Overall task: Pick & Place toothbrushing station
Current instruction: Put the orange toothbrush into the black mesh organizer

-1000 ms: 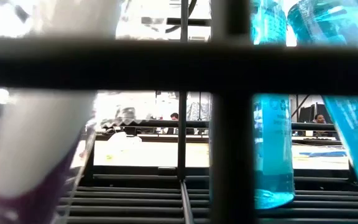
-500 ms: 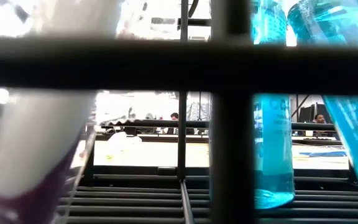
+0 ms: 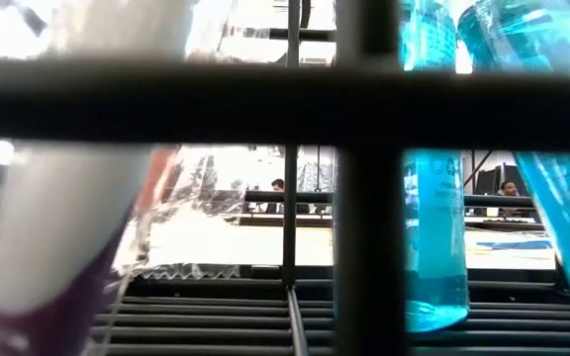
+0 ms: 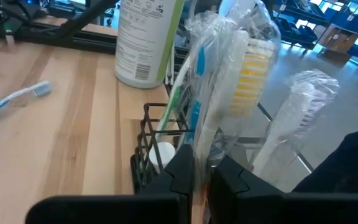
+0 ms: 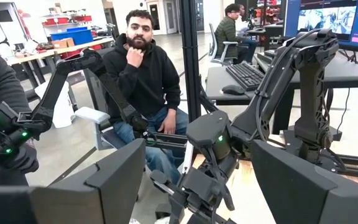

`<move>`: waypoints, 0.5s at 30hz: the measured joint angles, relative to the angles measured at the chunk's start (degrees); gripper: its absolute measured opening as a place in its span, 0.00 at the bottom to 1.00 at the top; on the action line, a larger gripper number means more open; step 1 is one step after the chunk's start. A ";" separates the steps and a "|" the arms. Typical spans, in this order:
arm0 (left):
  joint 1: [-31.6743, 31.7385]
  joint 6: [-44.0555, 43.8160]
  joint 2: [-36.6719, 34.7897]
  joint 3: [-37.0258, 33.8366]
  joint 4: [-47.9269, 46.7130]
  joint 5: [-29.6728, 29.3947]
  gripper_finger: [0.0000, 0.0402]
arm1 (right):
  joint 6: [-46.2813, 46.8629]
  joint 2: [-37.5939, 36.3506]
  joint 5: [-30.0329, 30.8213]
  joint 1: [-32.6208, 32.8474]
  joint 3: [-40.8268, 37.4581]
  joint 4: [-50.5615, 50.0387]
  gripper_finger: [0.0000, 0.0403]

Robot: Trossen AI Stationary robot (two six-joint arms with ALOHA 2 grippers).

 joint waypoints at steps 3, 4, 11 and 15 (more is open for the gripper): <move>0.01 0.07 0.00 0.00 0.01 -0.61 0.03 | 0.00 0.00 0.00 0.00 0.00 0.02 0.70; 0.01 0.07 0.00 0.00 0.01 -0.69 0.04 | 0.00 0.00 0.00 0.00 0.00 0.00 0.70; 0.12 0.00 0.35 0.00 -0.18 -0.89 0.06 | 0.00 0.00 0.00 0.00 0.00 0.02 0.70; 0.12 -0.02 0.35 0.00 -0.20 -0.88 0.05 | 0.00 0.00 0.00 0.00 0.00 0.02 0.70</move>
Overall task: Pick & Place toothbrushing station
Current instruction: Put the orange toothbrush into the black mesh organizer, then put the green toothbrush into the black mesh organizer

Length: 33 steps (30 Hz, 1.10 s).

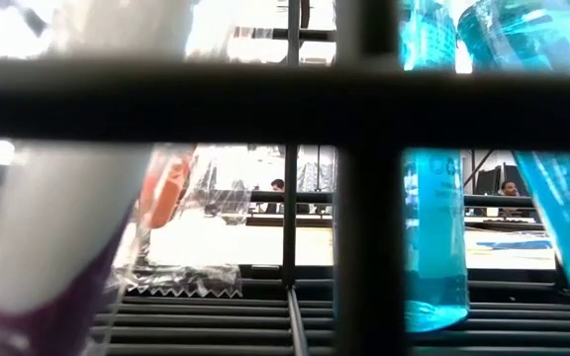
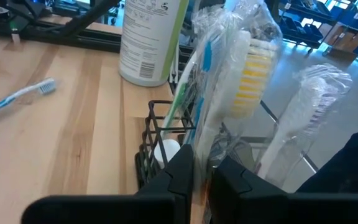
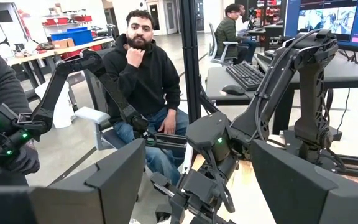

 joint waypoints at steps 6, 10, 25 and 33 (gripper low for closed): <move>0.00 -2.99 0.00 0.00 -1.31 0.00 0.15 | 0.00 0.00 0.00 0.00 0.00 0.00 0.70; 0.00 -4.04 0.00 -0.02 -1.38 0.04 0.25 | 0.04 0.00 -0.01 0.00 0.00 0.00 0.70; -0.04 -6.67 -0.74 0.00 -1.50 1.36 0.46 | 6.03 0.15 -6.02 -2.17 0.00 -1.84 0.70; -0.22 -7.34 -0.76 0.00 -1.50 1.89 0.45 | 4.54 0.09 -9.22 0.73 -0.02 -5.29 0.70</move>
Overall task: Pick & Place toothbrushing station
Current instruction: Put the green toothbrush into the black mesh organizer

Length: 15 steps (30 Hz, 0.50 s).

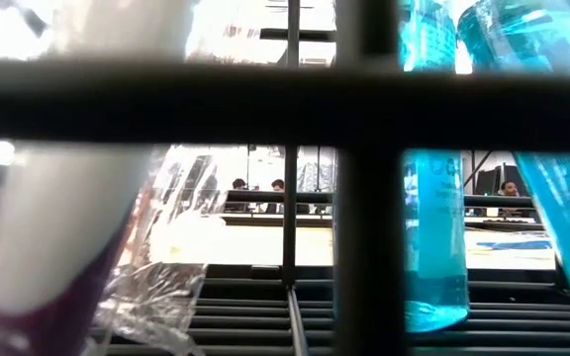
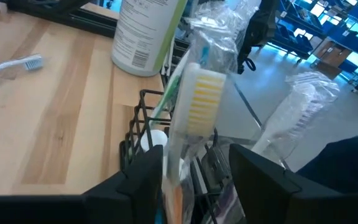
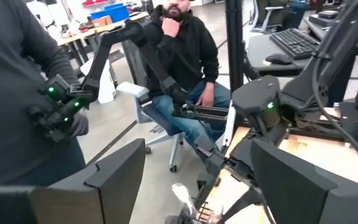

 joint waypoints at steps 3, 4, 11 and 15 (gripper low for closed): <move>-0.12 -0.15 -0.43 0.00 -0.65 0.01 0.45 | 0.94 0.00 0.17 -0.11 0.00 0.13 0.70; -0.13 -0.22 -0.83 0.00 -0.93 0.03 0.46 | 1.28 0.00 0.21 -0.14 0.00 0.13 0.70; 0.18 -0.77 -5.64 0.00 -6.78 0.54 0.54 | 1.95 -0.03 0.17 -0.18 0.00 0.13 0.70; 0.26 -1.45 -7.14 0.00 -11.31 1.30 0.61 | 1.95 -0.04 0.17 -0.20 0.00 0.13 0.70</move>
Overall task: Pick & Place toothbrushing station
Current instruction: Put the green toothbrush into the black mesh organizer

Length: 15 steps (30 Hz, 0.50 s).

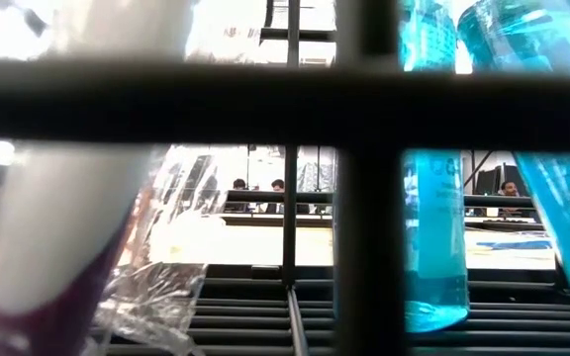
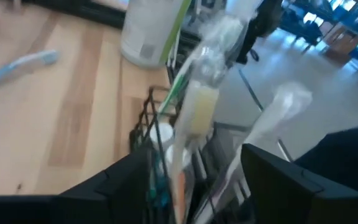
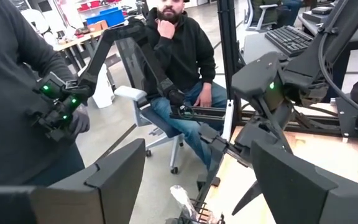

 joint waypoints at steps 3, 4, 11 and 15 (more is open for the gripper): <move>-0.12 -1.02 -0.07 0.00 -0.61 1.17 0.65 | 0.00 0.00 0.00 0.00 0.00 -0.01 0.70; -0.15 -1.25 -0.09 0.00 -0.86 1.26 0.66 | 0.00 0.00 0.00 0.00 0.00 -0.02 0.70; -0.15 -1.69 -0.50 0.00 -2.30 2.27 0.65 | 2.04 0.00 0.00 -0.15 0.00 -0.02 0.70; -0.06 -1.68 -0.53 0.00 -2.88 3.02 0.63 | 6.74 0.00 0.00 -1.22 0.00 -0.08 0.70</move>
